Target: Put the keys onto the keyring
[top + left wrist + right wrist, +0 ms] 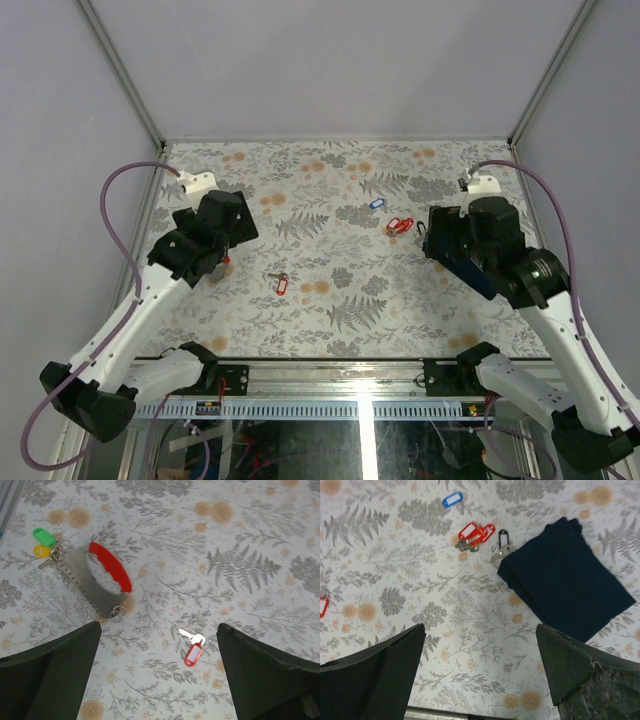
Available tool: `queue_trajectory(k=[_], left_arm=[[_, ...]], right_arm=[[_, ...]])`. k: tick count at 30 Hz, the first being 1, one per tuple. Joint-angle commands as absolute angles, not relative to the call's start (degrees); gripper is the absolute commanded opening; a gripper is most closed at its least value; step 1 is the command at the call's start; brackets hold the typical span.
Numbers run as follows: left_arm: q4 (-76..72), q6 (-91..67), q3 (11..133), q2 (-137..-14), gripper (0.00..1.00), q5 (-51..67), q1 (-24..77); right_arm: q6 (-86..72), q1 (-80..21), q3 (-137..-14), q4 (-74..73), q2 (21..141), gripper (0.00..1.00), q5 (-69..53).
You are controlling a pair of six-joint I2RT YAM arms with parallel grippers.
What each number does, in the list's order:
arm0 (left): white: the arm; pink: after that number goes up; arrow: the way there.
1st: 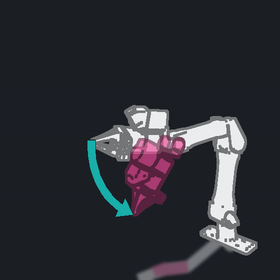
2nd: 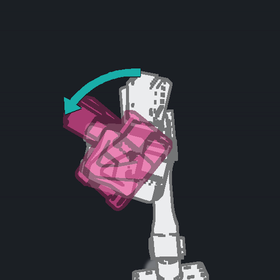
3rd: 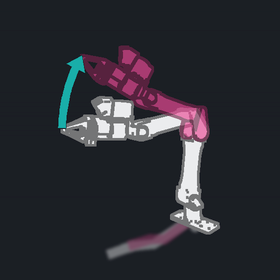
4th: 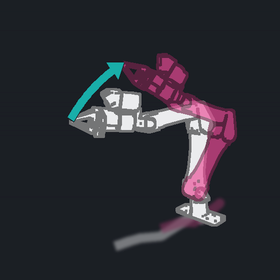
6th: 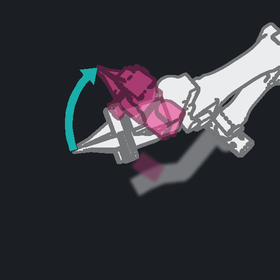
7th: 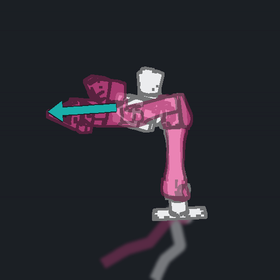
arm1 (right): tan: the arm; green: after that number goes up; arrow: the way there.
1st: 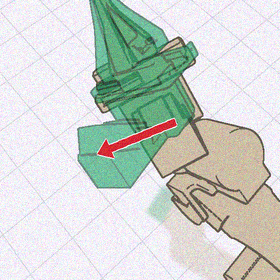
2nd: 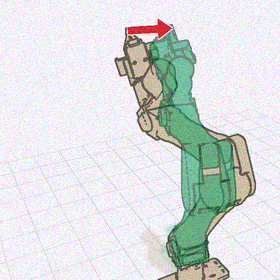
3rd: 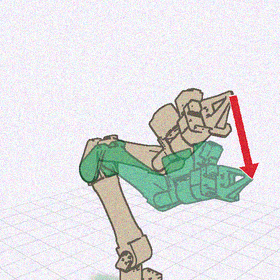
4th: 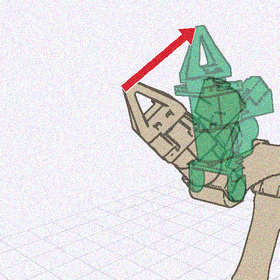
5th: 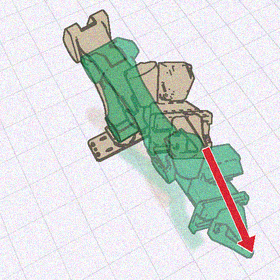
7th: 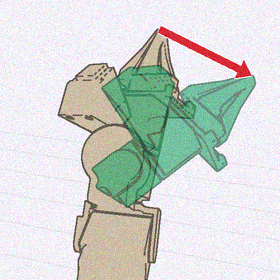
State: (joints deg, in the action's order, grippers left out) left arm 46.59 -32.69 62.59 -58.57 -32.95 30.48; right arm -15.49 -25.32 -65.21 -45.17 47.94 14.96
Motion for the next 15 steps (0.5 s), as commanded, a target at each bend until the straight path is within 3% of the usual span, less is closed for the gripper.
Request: queue_trajectory(k=[1, 15], left_arm=[[47.66, -29.97, 63.7, -62.17, 1.0, -24.34, 21.6], [39.01, -26.74, 60.21, -78.85, 1.0, -11.25, 5.83]], right_arm=[[-16.63, -24.92, -67.64, -49.68, 51.5, 0.99, 11.18], [-17.23, -24.94, -57.5, -43.06, 50.42, 0.99, 0.74]])
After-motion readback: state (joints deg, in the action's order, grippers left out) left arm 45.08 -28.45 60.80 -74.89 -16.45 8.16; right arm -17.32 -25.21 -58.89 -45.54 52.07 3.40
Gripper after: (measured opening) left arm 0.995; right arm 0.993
